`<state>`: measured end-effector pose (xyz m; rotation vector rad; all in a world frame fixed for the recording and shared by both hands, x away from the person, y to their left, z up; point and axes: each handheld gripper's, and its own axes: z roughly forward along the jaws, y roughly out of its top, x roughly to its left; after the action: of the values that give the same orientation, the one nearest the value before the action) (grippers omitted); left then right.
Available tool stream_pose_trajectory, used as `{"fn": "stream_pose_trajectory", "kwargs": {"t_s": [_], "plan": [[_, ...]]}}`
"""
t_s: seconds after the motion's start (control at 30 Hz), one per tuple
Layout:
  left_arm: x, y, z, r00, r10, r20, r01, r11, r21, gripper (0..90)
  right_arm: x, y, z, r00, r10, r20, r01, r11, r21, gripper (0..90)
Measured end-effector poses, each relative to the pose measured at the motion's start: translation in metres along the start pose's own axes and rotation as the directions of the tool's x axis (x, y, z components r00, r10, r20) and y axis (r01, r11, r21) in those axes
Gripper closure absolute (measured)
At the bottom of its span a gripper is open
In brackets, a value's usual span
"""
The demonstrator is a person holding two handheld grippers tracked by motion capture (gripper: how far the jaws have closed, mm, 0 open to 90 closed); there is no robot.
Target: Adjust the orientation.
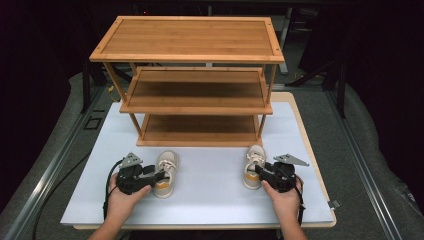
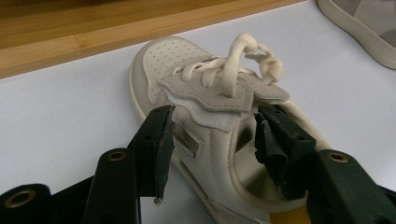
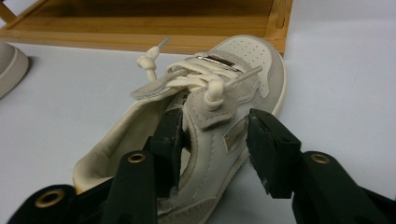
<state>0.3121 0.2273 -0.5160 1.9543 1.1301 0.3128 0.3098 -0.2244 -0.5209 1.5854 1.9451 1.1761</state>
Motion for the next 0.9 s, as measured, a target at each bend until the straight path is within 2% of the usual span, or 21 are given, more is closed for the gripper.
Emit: {"fn": "stream_pose_trajectory", "kwargs": {"t_s": [0.07,0.13,0.2,0.27,0.37,0.57,0.7,0.8,0.83,0.9], "plan": [[0.003,-0.001,0.002,0.9997,-0.022,0.006,0.022,0.9997,0.006,48.3,-0.002,0.0,0.0,0.9996,0.026,-0.009,-0.026,1.0,-0.002,58.8],[0.005,-0.001,0.003,0.9996,-0.03,0.001,0.03,0.9994,0.02,53.2,-0.003,0.0,0.0,0.9993,0.031,-0.019,-0.032,0.999,-0.005,61.1],[0.005,-0.001,0.003,0.9991,-0.042,0.001,0.042,0.9988,0.024,56.4,-0.001,0.001,-0.001,0.9996,0.019,-0.02,-0.019,1.0,-0.003,63.9],[0.004,0.0,0.003,0.9993,-0.037,-0.005,0.037,0.9989,0.029,57.3,0.003,0.001,-0.001,0.9998,0.005,-0.021,-0.006,1.0,-0.004,65.7],[-0.001,0.001,0.004,0.9994,-0.034,0.003,0.034,0.9988,0.036,58.1,0.013,0.0,-0.001,0.998,-0.011,-0.063,0.012,1.0,0.016,66.7],[-0.019,0.004,0.014,0.9989,-0.035,0.033,0.033,0.9985,0.045,58.4,0.051,-0.002,0.009,0.9908,-0.06,-0.121,0.066,0.997,0.038,67.6],[-0.036,0.008,0.022,0.9981,-0.037,0.05,0.034,0.9982,0.05,58.4,0.073,-0.004,0.015,0.9814,-0.07,-0.179,0.081,0.995,0.057,67.6],[-0.045,0.009,0.027,0.9982,-0.029,0.053,0.026,0.9985,0.049,58.3,0.09,-0.005,0.018,0.9791,-0.087,-0.184,0.101,0.993,0.063,67.5],[-0.048,0.009,0.028,0.9981,-0.031,0.053,0.028,0.9985,0.046,58.3,0.094,-0.005,0.019,0.9762,-0.085,-0.199,0.1,0.993,0.069,67.5],[-0.052,0.008,0.03,0.9979,-0.027,0.058,0.025,0.9987,0.045,58.2,0.103,-0.007,0.02,0.9773,-0.09,-0.192,0.103,0.993,0.063,67.5]]}}
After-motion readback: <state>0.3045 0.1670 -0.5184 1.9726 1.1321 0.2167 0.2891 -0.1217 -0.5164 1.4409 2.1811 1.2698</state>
